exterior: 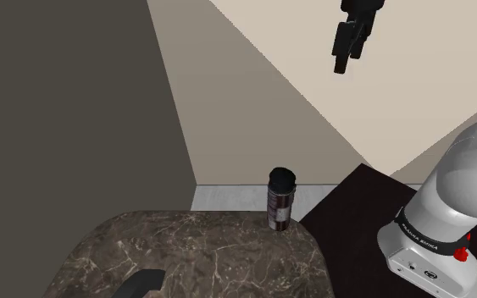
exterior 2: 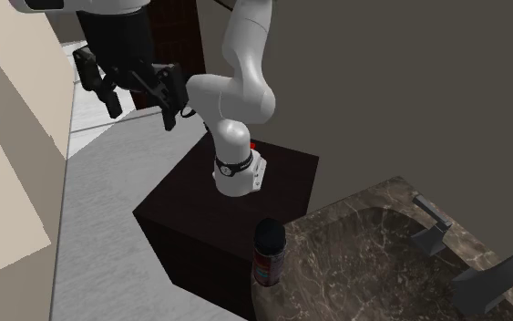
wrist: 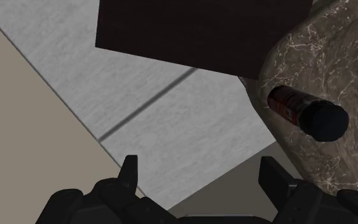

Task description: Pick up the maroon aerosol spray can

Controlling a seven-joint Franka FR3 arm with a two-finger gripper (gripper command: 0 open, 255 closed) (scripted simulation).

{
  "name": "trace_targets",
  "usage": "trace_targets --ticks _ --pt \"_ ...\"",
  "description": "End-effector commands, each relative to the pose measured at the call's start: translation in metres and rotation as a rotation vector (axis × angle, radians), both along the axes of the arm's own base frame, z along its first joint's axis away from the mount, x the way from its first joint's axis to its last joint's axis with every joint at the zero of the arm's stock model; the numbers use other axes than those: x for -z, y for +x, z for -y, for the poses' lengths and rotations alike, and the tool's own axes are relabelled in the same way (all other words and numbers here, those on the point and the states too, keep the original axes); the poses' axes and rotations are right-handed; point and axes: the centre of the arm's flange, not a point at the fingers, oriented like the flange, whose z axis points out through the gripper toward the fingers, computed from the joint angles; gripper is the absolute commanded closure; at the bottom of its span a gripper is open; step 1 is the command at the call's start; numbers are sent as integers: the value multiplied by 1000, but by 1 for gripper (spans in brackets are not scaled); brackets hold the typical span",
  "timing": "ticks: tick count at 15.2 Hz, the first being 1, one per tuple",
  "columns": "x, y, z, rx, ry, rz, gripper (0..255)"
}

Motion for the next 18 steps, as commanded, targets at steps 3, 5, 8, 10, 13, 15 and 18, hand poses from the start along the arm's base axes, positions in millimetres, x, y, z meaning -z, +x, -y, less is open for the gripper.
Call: trace_targets --ticks 3,5,8,10,13,15,18 --pt "17 -7 -20 15 -5 8 0" --pt "34 -13 -41 30 -10 17 0" --pt "60 -21 -71 52 -17 30 0" --pt "78 -26 -91 67 -22 38 0" --pt "105 -33 -122 89 -30 51 0" --pt "122 -37 -142 104 -35 59 0" --pt "150 -42 -172 126 -42 72 0"
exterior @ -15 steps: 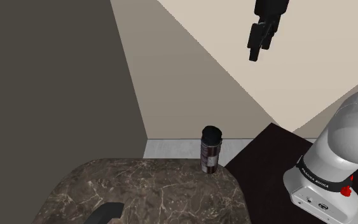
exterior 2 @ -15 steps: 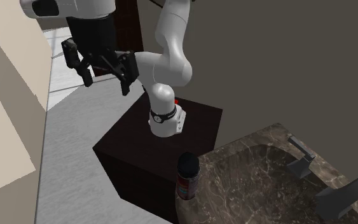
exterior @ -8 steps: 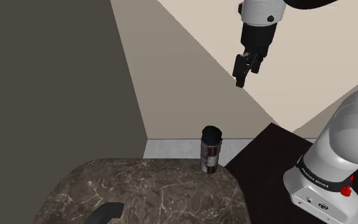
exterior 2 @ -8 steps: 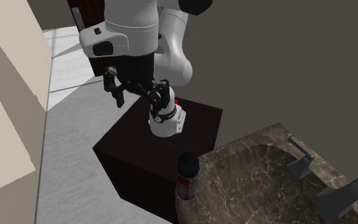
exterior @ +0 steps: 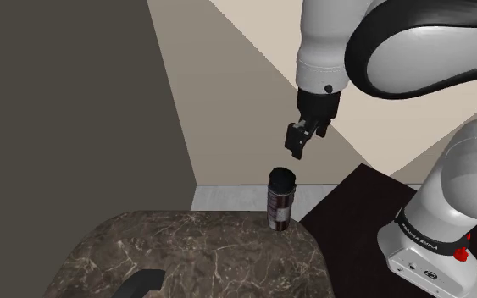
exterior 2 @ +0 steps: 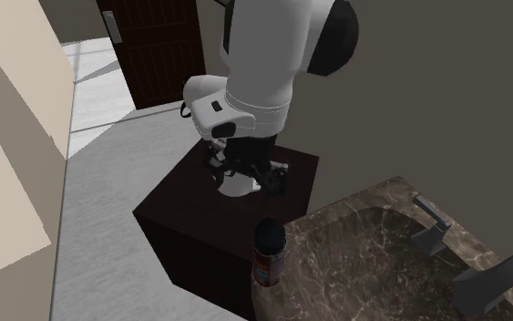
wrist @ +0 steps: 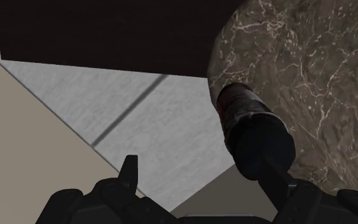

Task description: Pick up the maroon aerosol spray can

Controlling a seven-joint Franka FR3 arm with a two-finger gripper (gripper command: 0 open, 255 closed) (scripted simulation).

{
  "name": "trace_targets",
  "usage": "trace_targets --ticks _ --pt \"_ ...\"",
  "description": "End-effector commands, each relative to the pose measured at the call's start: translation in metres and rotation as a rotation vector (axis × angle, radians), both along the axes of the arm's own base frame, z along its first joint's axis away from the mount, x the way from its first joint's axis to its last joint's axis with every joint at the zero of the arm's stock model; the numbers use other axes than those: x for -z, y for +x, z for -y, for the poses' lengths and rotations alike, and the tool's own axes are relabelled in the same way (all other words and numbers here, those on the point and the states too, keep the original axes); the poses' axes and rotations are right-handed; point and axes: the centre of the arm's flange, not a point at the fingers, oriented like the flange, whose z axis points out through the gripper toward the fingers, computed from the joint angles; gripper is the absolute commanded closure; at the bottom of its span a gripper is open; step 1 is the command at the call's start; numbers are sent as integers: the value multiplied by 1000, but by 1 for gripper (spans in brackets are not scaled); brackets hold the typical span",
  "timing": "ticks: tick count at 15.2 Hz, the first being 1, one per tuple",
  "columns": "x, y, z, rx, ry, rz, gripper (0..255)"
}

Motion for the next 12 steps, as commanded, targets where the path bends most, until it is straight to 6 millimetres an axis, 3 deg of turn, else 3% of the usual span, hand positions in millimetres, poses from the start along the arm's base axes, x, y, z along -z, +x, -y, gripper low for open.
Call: trace_targets --ticks 1,6,12 --pt "15 -5 -22 17 -4 10 0" --pt "61 -10 -72 54 -16 31 0" --pt "93 -10 -72 54 -16 31 0"
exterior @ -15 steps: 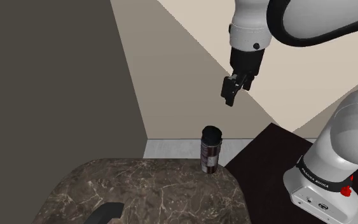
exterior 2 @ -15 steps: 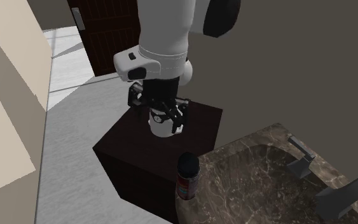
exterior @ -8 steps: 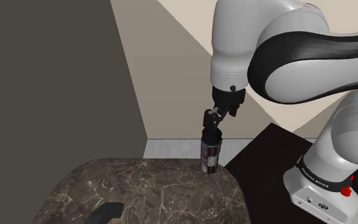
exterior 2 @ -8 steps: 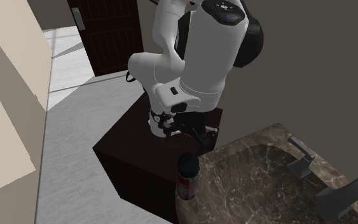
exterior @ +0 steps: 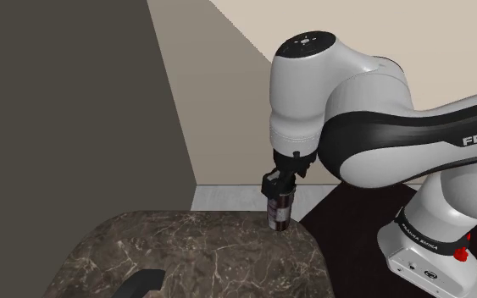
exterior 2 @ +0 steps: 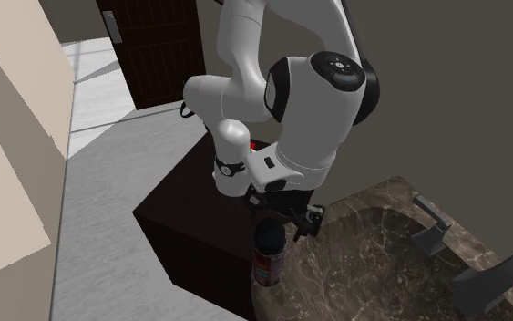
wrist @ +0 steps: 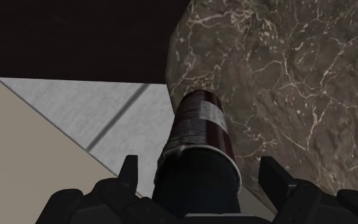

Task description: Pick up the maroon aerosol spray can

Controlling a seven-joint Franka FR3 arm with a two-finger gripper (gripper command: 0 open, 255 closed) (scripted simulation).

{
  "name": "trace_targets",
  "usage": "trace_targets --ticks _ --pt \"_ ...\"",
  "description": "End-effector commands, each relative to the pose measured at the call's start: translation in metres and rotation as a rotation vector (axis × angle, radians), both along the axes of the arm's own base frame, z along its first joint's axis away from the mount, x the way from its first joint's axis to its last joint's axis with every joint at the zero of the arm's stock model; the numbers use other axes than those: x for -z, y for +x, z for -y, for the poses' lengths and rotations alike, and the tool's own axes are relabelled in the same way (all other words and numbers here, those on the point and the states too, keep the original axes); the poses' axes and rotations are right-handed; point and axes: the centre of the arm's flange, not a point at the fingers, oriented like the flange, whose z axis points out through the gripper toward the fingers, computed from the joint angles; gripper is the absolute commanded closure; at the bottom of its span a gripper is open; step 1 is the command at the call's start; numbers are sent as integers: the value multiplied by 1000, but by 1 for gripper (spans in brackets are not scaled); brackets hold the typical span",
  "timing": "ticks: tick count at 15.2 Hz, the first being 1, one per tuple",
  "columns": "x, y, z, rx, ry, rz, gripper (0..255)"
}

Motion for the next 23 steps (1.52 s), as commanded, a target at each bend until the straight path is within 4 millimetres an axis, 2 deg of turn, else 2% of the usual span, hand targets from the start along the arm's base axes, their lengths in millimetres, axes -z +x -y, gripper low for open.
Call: trace_targets --ticks 1,4,5,14,23 --pt "11 0 0 0 0 1 0" --pt "14 0 0 0 0 1 0" --pt "14 0 0 0 0 1 255" --pt "14 0 0 0 0 1 255" --pt "-33 0 0 0 0 1 255"
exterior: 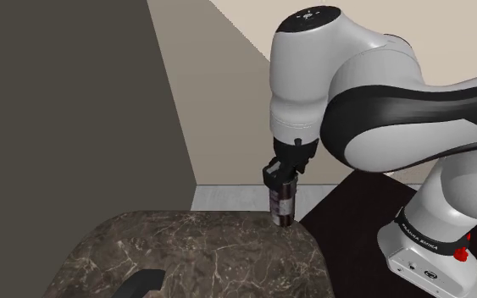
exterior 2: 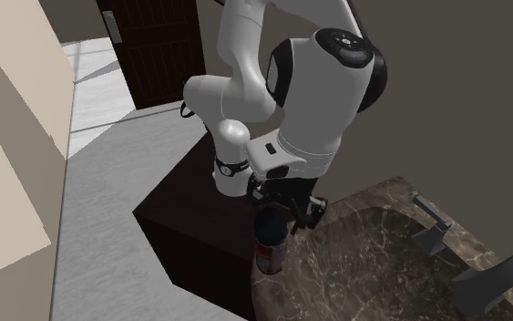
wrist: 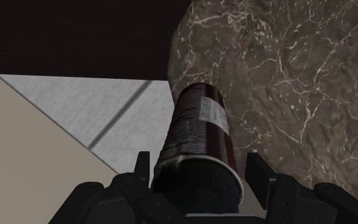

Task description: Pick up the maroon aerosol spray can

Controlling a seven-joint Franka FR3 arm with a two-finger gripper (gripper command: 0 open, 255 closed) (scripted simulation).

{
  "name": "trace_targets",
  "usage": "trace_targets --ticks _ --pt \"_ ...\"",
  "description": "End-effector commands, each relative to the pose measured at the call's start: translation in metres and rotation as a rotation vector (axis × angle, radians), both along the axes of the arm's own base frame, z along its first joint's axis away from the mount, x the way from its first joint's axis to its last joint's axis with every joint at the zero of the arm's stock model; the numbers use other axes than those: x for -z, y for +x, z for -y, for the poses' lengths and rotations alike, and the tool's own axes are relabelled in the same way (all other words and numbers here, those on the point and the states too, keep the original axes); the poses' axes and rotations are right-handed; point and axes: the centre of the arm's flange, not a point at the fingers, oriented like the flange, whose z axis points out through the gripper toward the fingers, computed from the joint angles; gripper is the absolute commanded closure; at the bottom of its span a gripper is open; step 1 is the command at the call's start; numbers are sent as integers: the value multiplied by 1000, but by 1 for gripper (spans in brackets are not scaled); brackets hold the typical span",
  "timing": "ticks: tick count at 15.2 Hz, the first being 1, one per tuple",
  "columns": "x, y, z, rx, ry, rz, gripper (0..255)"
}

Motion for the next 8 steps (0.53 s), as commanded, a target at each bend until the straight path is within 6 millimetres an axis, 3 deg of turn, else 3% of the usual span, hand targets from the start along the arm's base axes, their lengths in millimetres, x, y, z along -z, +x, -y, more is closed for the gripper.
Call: trace_targets --ticks 1,6,8 --pt "-11 0 1 0 0 0 255" --pt "-38 0 1 0 0 0 255" --pt "-39 0 1 0 0 0 255"
